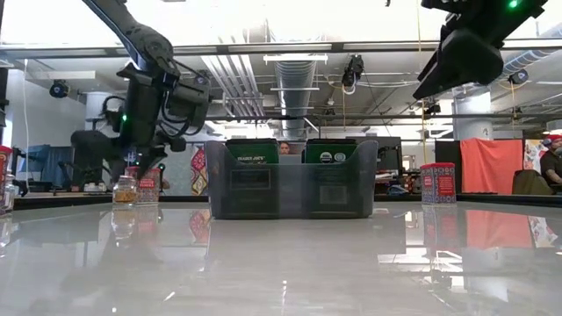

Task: Sort spices by type
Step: Put the brown seasoning bottle into the gray bin

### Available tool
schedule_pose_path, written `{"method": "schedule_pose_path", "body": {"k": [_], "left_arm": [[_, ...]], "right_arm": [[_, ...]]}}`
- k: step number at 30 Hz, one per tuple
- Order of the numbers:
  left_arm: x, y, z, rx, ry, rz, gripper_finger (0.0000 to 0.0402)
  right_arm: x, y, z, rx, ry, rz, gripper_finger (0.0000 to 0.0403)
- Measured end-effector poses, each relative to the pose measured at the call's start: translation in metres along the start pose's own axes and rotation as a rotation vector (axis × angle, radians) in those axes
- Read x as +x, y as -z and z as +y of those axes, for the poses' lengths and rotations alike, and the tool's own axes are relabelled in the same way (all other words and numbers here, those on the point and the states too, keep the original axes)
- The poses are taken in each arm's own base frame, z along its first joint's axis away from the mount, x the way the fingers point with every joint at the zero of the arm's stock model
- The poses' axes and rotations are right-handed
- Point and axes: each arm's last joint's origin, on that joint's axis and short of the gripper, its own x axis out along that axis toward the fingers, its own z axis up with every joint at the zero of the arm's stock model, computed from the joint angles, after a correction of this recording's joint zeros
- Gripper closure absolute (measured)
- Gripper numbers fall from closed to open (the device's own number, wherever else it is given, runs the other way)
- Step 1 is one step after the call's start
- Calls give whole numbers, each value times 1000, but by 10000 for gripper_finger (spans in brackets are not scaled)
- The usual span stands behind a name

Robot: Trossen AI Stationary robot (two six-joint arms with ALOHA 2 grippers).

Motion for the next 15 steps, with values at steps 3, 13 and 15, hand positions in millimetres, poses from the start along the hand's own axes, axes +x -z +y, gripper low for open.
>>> {"method": "schedule_pose_path", "body": {"k": [3, 13, 15], "left_arm": [[-6, -8, -1, 278, -7, 47, 198], [-38, -50, -22, 1217, 114, 194, 198], [-39, -55, -28, 1397, 131, 186, 198]], "right_arm": [[1, 3, 1, -1, 3, 5, 93], [2, 3, 1, -18, -1, 9, 92], [2, 3, 1, -17, -21, 23, 89]]}}
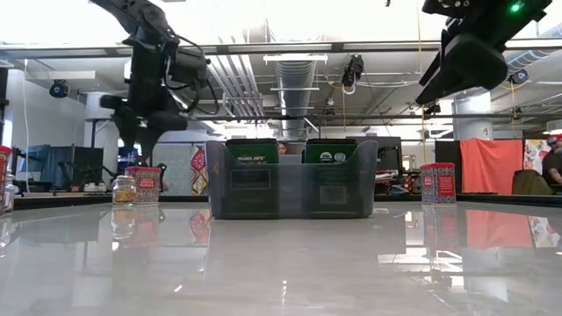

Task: Sort spices by type
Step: Put the brown seasoning bottle into the gray bin

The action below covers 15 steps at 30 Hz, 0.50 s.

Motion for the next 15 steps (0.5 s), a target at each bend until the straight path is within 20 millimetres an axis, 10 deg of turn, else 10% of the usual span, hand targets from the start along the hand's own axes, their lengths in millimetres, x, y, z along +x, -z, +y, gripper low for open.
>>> {"method": "schedule_pose_path", "body": {"k": [15], "left_arm": [[23, -8, 19, 536, 44, 191, 198]], "right_arm": [[0, 2, 5, 66, -134, 92, 92]]}}
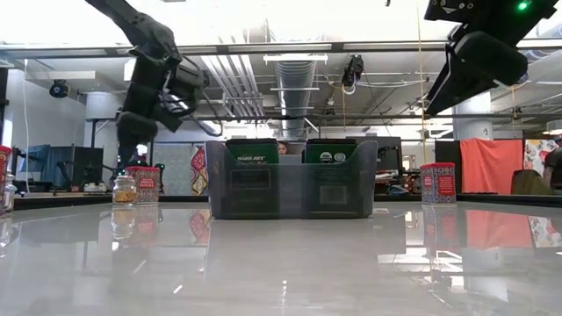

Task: Sort spices by type
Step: Put the brown seasoning bottle into the gray bin

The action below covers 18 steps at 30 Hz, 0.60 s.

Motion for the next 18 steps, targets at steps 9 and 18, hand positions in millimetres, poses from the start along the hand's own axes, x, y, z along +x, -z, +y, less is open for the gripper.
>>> {"method": "schedule_pose_path", "body": {"k": [9, 18], "left_arm": [[12, 10, 6, 1, 78, -94, 198], [18, 13, 19, 65, 67, -64, 198]], "right_arm": [[-1, 0, 1, 19, -42, 27, 76], [-3, -2, 3, 89, -101, 69, 90]]}}
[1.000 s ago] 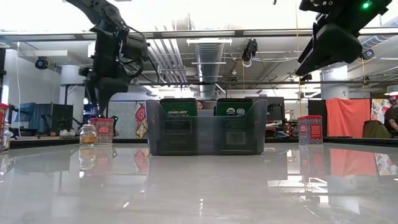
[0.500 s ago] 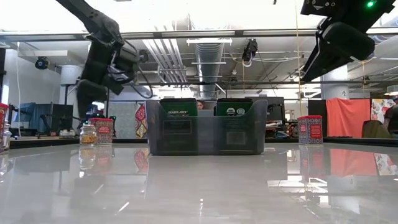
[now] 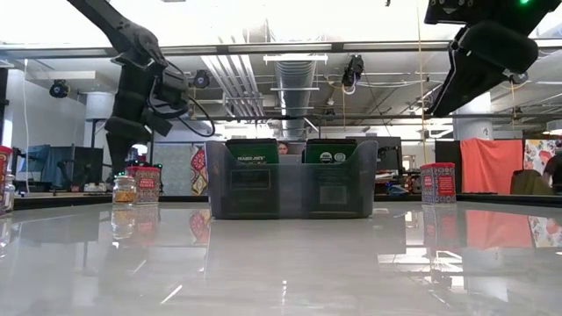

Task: Sort spices by type
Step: Put the brown seasoning bottle into the gray bin

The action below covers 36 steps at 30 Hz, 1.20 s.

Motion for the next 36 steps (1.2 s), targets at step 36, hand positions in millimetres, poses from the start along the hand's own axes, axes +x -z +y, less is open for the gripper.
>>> {"method": "schedule_pose_path", "body": {"k": [36], "left_arm": [[33, -4, -8, 181, 55, -176, 198]], "right_arm": [[0, -1, 2, 111, -48, 26, 71]]}}
